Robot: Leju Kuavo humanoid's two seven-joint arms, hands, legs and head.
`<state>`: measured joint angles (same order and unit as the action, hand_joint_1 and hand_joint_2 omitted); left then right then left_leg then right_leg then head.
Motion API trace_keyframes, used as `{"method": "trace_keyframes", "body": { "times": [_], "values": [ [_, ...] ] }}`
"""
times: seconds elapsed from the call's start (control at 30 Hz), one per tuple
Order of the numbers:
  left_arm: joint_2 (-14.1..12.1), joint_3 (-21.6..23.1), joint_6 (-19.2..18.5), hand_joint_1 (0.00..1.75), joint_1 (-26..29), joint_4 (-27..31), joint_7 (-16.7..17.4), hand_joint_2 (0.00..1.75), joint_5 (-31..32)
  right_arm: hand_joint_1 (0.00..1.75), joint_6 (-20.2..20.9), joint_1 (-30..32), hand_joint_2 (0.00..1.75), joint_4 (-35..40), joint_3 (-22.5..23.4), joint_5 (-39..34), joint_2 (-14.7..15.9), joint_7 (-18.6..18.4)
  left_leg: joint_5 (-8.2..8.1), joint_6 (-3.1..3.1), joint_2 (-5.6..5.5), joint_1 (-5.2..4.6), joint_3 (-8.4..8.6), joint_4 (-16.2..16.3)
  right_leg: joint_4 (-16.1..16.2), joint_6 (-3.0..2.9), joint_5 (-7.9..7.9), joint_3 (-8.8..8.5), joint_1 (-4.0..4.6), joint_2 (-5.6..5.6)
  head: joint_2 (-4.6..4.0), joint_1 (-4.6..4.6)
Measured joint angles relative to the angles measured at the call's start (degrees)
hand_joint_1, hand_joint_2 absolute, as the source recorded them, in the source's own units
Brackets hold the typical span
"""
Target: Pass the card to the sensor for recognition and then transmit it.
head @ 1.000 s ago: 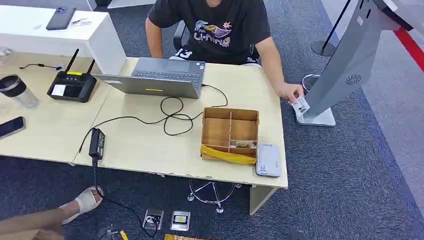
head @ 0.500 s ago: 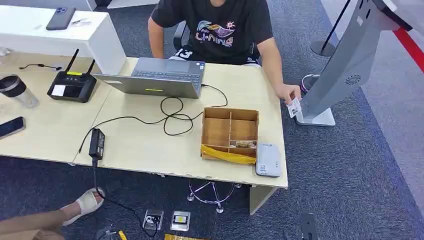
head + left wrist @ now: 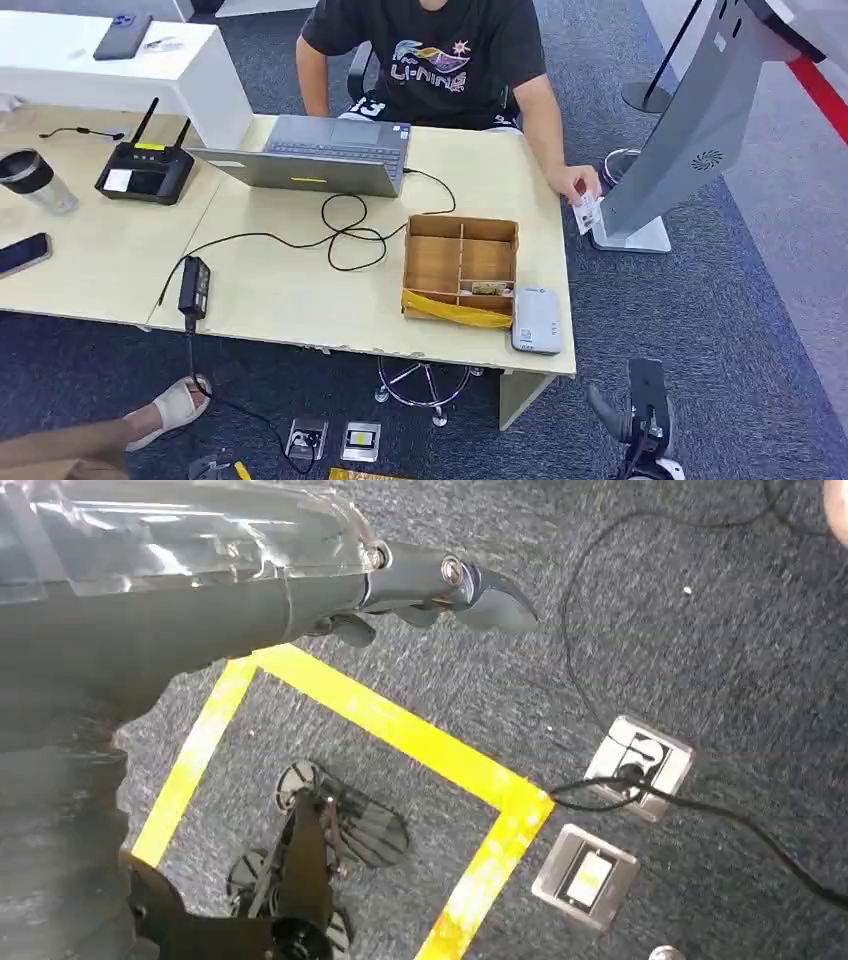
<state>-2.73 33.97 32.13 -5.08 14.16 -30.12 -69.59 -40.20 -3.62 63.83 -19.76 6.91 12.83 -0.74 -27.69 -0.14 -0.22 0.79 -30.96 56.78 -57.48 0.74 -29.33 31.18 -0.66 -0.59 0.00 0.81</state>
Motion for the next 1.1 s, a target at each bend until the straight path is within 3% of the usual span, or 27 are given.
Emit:
{"method": "trace_keyframes", "body": {
  "times": [0.27,0.67,0.87,1.1],
  "values": [
    [0.02,0.02,1.13,0.0,-0.01,0.0,0.0,1.75,-0.63,0.0,0.02,2.2,1.75,18.58,2.66,11.94,0.79,-3.52,0.0,0.0,0.01,0.01,0.02,0.01,0.0,0.01,0.01,0.01,0.01,0.01,0.0,0.0],
    [0.26,0.35,2.08,0.0,-0.08,0.0,0.0,1.75,-1.18,0.0,0.09,2.6,1.75,34.33,2.9,29.2,0.68,-4.59,0.0,0.0,0.01,0.01,0.0,0.0,0.0,0.01,0.0,0.0,0.01,0.01,0.0,0.0],
    [0.44,1.16,1.9,0.0,-0.3,0.0,-0.04,1.75,-1.07,0.0,0.2,-1.14,1.75,38.5,-1.41,37.33,0.7,-8.24,0.01,-0.01,0.02,0.01,0.01,0.0,-0.02,0.01,0.01,0.0,0.01,0.02,0.0,-0.02],
    [1.38,2.16,2.32,0.0,-0.71,0.0,-0.09,1.75,-1.2,0.0,0.37,-9.16,1.75,35.71,-10.84,42.35,-1.66,-9.14,0.03,-0.02,0.0,0.01,-0.02,-0.01,-0.04,0.0,0.01,-0.01,0.02,0.0,0.0,0.0]
  ]
}}
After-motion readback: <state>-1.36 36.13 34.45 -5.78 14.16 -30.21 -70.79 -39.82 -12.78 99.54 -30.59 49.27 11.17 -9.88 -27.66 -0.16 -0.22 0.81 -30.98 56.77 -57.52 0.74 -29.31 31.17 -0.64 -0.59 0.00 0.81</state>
